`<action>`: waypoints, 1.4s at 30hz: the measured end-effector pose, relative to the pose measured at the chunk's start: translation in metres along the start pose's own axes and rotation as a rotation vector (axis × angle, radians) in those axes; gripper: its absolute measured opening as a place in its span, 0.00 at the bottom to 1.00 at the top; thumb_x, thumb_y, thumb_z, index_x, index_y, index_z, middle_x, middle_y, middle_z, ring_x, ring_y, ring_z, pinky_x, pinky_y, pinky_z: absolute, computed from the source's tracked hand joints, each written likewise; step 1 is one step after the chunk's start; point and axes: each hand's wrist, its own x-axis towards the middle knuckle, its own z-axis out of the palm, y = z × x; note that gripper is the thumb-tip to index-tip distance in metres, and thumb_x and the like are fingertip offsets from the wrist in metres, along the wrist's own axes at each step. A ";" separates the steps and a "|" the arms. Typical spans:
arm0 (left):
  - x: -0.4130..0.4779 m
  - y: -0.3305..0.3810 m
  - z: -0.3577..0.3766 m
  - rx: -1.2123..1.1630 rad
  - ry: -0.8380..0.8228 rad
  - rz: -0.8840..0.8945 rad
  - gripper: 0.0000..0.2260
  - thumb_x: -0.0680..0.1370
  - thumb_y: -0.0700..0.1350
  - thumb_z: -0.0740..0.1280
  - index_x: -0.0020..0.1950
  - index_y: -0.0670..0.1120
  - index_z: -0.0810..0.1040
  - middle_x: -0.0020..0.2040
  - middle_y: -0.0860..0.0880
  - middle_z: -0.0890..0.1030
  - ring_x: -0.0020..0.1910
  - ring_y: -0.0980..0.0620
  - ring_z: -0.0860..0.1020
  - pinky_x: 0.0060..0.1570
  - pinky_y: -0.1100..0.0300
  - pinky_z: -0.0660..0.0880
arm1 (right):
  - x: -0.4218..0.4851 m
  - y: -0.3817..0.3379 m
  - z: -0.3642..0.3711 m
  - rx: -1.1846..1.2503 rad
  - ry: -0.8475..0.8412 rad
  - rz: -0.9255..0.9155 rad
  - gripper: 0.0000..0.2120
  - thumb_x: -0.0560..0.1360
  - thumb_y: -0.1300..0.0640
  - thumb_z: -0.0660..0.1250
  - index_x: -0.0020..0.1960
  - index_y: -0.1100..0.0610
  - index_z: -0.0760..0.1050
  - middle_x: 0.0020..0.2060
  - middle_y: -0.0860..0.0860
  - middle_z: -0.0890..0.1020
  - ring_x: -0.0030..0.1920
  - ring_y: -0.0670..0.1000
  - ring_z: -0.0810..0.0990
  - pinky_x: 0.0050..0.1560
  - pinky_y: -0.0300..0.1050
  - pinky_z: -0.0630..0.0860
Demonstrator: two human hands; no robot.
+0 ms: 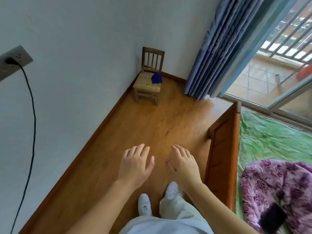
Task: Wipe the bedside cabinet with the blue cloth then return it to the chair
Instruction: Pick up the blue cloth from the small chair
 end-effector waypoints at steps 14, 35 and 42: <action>0.149 -0.010 0.000 0.061 -0.060 -0.016 0.29 0.82 0.64 0.45 0.69 0.51 0.77 0.68 0.49 0.79 0.67 0.48 0.77 0.65 0.48 0.72 | 0.151 0.035 -0.011 0.103 -0.029 0.016 0.27 0.82 0.42 0.59 0.78 0.52 0.65 0.75 0.49 0.72 0.75 0.53 0.69 0.73 0.52 0.70; 0.470 -0.078 -0.047 0.019 -0.029 -0.100 0.33 0.82 0.64 0.42 0.66 0.48 0.79 0.64 0.47 0.81 0.63 0.45 0.79 0.61 0.48 0.75 | 0.491 0.038 -0.078 0.023 -0.103 -0.045 0.28 0.84 0.40 0.55 0.81 0.49 0.59 0.80 0.47 0.64 0.80 0.52 0.59 0.79 0.50 0.56; 0.589 -0.121 -0.058 -0.002 -0.046 0.014 0.27 0.82 0.61 0.49 0.67 0.47 0.78 0.63 0.46 0.81 0.61 0.46 0.79 0.60 0.50 0.74 | 0.602 0.016 -0.106 0.030 -0.075 0.011 0.27 0.83 0.43 0.56 0.80 0.50 0.61 0.79 0.48 0.66 0.79 0.52 0.60 0.77 0.51 0.58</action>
